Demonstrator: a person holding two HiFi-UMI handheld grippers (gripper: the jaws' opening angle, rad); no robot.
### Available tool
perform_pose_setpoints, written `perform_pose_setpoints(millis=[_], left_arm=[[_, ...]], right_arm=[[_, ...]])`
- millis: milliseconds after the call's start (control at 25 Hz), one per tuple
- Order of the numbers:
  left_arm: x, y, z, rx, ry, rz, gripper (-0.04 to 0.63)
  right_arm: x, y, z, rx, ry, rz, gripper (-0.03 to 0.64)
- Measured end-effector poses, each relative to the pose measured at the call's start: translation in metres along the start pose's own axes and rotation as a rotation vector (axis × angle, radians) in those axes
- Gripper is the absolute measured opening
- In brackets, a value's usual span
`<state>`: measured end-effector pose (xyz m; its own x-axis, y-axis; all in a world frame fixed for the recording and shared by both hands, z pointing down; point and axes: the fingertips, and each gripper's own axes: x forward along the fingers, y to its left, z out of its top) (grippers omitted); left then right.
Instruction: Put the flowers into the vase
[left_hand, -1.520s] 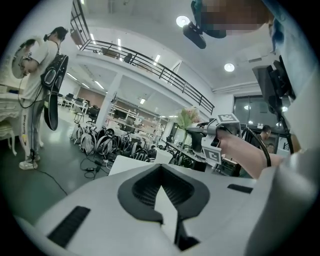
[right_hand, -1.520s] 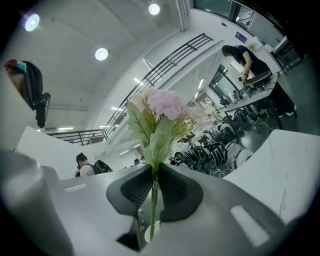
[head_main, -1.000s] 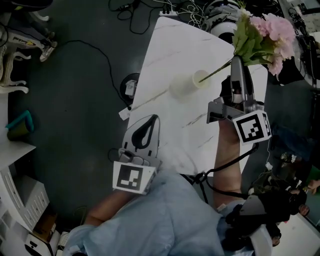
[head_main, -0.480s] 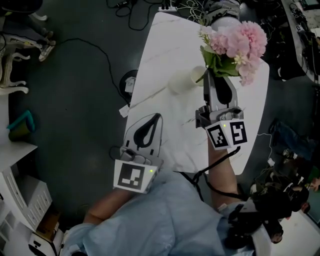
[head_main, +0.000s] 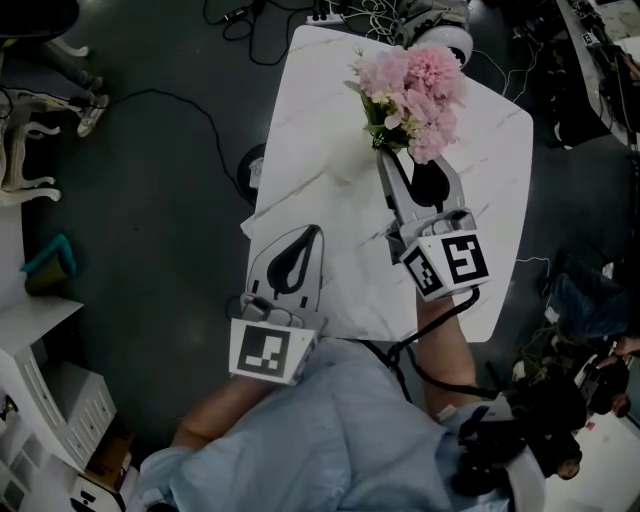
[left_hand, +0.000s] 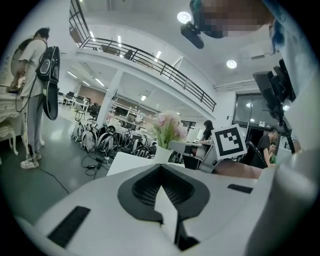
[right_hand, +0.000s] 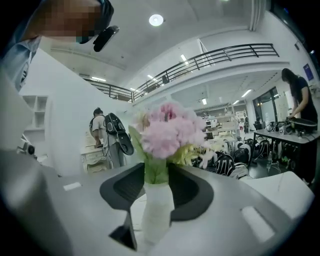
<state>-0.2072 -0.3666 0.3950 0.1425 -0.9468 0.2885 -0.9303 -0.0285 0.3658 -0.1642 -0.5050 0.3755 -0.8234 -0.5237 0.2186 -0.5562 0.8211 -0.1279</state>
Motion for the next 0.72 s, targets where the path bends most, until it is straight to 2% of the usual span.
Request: perform_pose_setpoints(millis=[400,720], left_arm=[[0.000,-0.016,0.003,0.040,-0.013,-0.027,0.004],[-0.006,-0.031,0.012,0.096,-0.034,-0.022,0.003]], right_arm=[[-0.024,0.004,-0.018,0.084,0.041,-0.009,0.149],[-0.060,0.005,-0.039,0.166,0.085,-0.060,0.147]])
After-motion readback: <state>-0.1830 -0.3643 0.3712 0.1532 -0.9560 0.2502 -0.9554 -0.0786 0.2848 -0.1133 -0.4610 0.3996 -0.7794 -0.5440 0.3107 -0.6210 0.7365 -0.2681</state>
